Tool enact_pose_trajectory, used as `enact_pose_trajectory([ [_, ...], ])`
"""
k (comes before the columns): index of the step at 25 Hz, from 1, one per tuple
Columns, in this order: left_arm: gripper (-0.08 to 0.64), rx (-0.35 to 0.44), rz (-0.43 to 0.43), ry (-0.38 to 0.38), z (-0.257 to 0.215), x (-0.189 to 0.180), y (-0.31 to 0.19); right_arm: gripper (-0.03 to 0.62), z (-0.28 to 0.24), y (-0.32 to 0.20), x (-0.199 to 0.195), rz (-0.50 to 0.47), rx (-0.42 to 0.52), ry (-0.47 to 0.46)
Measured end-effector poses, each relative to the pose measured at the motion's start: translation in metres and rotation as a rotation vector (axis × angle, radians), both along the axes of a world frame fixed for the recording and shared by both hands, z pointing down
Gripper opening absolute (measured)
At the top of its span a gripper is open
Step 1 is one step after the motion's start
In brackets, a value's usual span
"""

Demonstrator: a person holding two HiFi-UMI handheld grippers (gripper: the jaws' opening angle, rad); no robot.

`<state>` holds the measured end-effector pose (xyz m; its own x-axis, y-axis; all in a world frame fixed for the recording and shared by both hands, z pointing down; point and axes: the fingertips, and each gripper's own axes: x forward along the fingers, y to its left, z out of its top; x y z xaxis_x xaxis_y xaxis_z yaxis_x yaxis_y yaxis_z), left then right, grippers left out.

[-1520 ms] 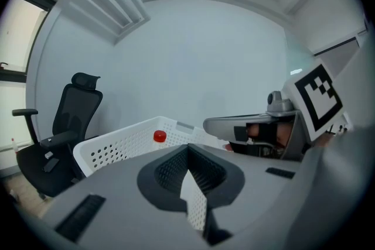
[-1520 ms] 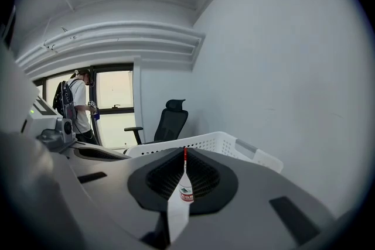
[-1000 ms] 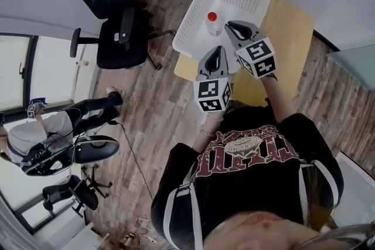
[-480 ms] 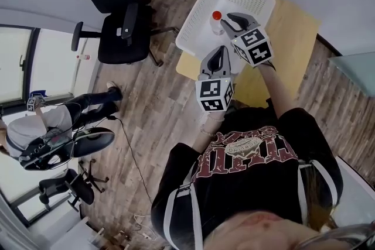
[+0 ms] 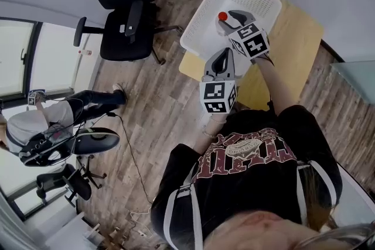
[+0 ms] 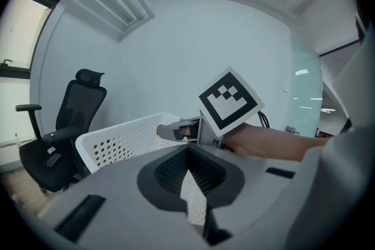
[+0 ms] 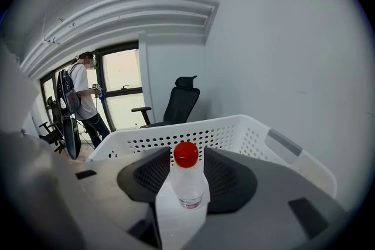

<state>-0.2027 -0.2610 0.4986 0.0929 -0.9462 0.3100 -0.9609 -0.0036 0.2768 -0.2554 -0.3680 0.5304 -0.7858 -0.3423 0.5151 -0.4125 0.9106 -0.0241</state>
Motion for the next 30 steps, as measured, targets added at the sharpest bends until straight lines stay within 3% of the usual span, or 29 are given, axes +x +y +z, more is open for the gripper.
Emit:
enact_pose_trajectory([
  [17,0.048,-0.008,0.011,-0.003,0.001,-0.001,-0.001,0.17,0.016,-0.01,-0.02,0.004,0.044,0.061],
  [30,0.048,-0.006,0.008,-0.014,0.004,-0.001,-0.002,0.164,0.006,-0.006,-0.007,-0.008,0.04,0.028],
])
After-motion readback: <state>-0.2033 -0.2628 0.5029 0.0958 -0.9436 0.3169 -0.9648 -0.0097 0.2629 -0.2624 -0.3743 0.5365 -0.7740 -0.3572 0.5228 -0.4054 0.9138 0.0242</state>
